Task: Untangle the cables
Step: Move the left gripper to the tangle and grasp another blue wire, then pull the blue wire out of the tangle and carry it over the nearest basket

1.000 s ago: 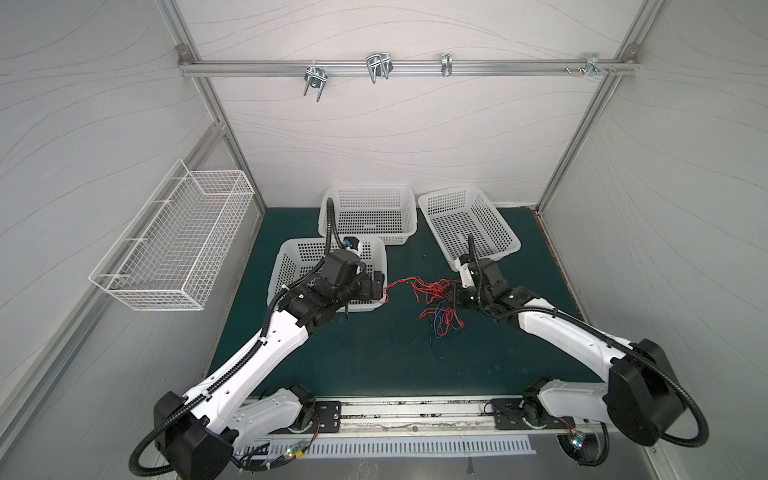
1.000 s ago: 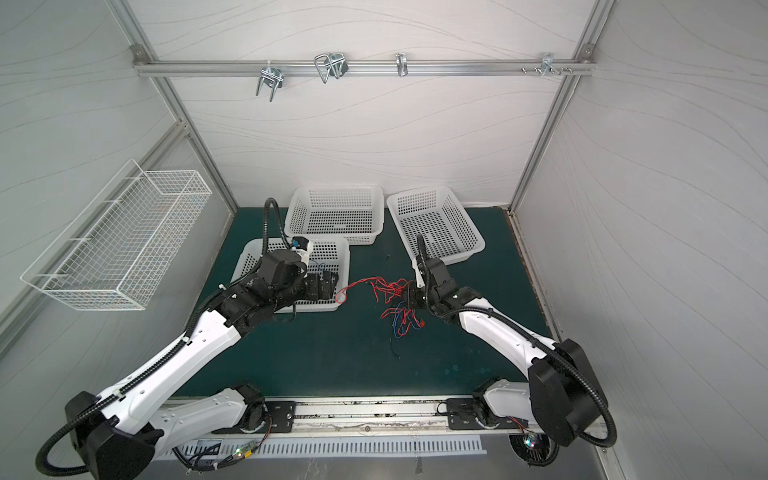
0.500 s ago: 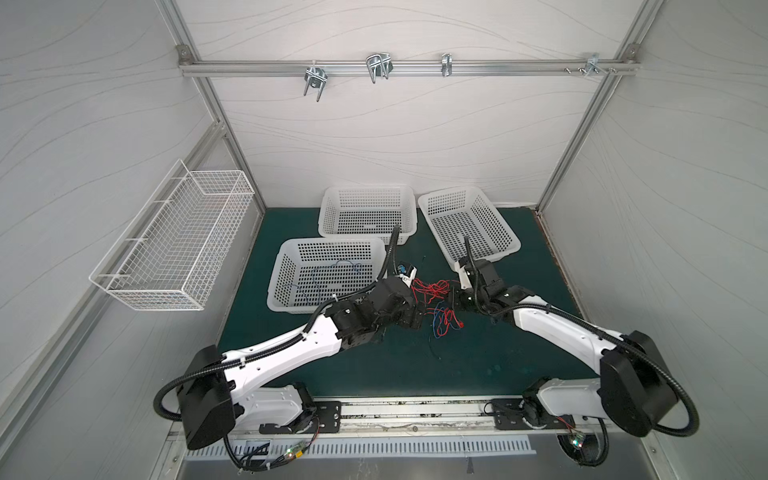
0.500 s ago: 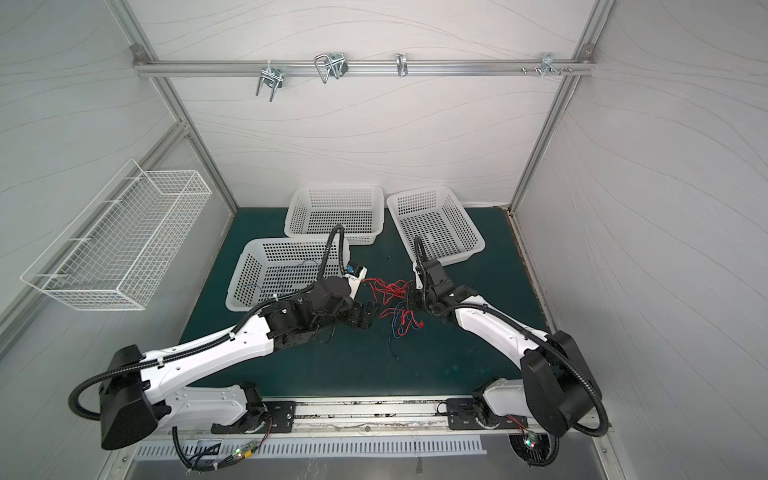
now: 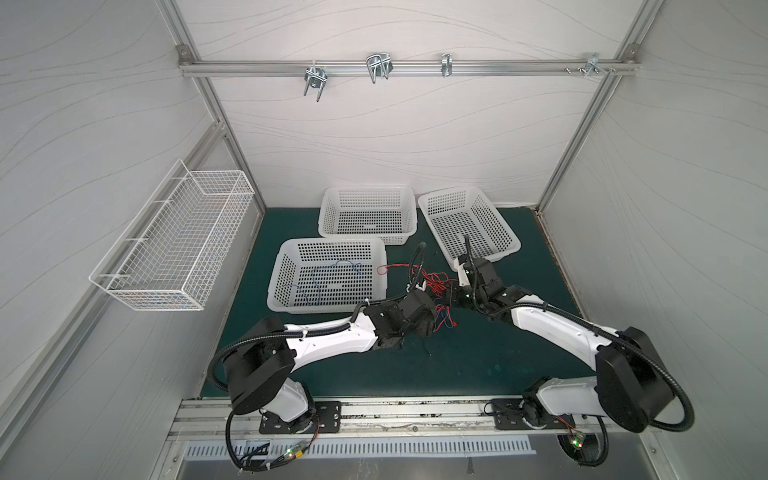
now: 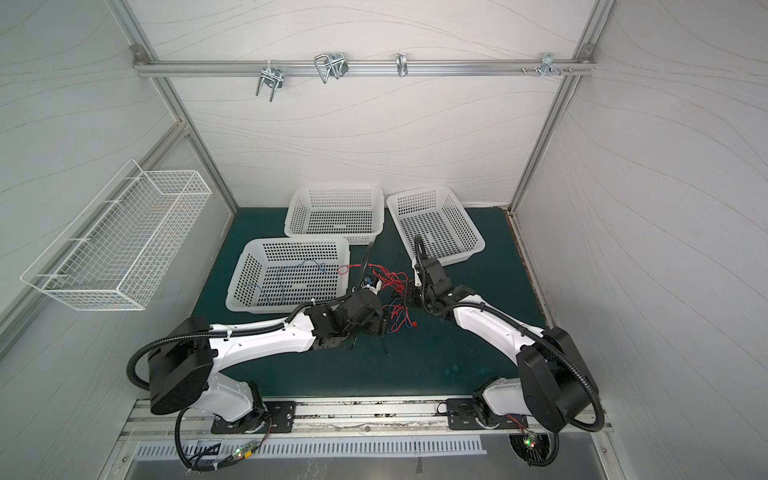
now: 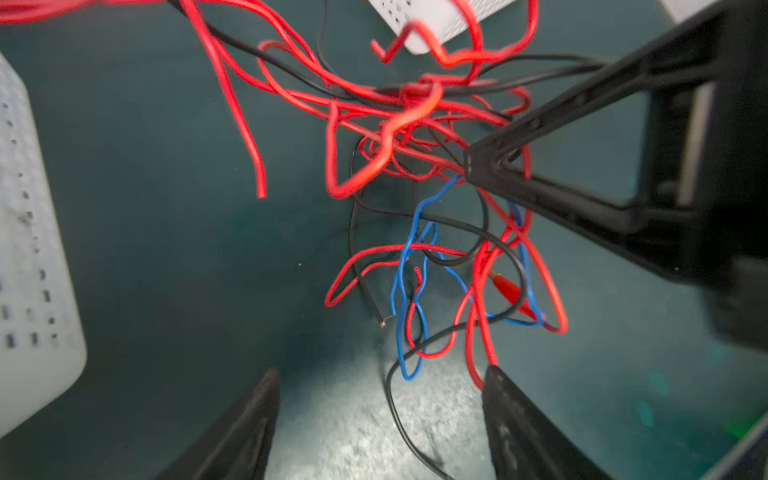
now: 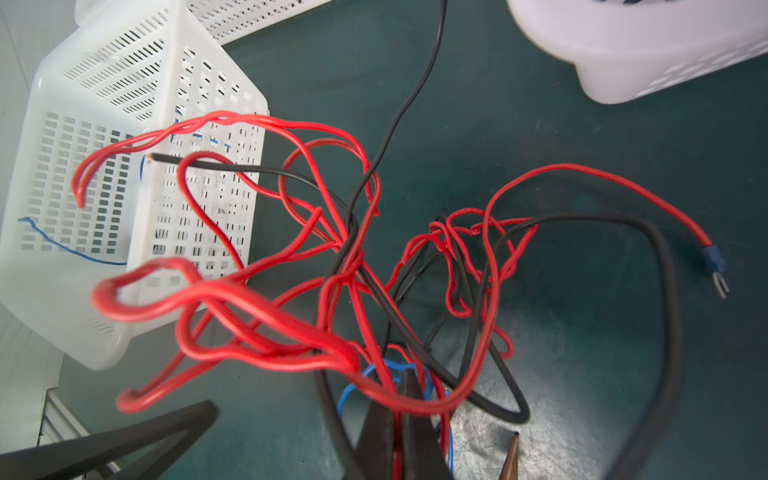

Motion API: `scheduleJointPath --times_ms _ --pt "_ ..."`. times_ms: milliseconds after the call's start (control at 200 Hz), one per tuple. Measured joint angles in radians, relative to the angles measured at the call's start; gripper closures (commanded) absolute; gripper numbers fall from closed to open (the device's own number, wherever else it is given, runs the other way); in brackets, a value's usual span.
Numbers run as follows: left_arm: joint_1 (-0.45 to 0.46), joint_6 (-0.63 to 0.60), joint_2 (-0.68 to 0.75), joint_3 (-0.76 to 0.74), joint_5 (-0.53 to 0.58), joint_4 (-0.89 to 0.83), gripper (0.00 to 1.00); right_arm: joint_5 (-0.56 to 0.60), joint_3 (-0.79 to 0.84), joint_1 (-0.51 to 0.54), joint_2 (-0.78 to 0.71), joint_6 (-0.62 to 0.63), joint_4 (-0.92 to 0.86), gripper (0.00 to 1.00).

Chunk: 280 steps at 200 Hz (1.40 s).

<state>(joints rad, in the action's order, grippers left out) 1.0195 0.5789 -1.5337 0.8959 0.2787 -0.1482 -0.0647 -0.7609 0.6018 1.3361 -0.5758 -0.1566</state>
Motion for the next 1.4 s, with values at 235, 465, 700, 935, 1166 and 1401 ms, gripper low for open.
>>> scheduleJointPath --times_ms 235,465,700,935,1166,1401 --pt "0.001 0.035 -0.116 0.0 0.002 0.04 0.46 -0.005 0.005 0.0 0.0 0.003 0.0 1.0" --pt "0.002 0.052 -0.166 0.013 -0.001 0.064 0.68 -0.008 0.007 -0.002 0.0 0.008 0.0 1.0" --pt "0.003 0.061 -0.198 0.063 -0.01 0.089 1.0 -0.01 0.007 -0.016 0.001 0.018 0.0 1.0" --pt "0.005 0.051 -0.201 0.075 -0.006 0.075 1.0 -0.021 0.008 -0.033 0.005 0.024 0.001 1.0" --pt "0.005 0.008 -0.121 0.077 -0.002 -0.028 1.0 -0.026 0.009 -0.042 0.036 0.027 0.013 1.0" --pt "0.012 -0.084 0.045 0.13 0.024 -0.172 1.0 -0.024 0.014 -0.054 0.098 0.026 0.042 1.0"
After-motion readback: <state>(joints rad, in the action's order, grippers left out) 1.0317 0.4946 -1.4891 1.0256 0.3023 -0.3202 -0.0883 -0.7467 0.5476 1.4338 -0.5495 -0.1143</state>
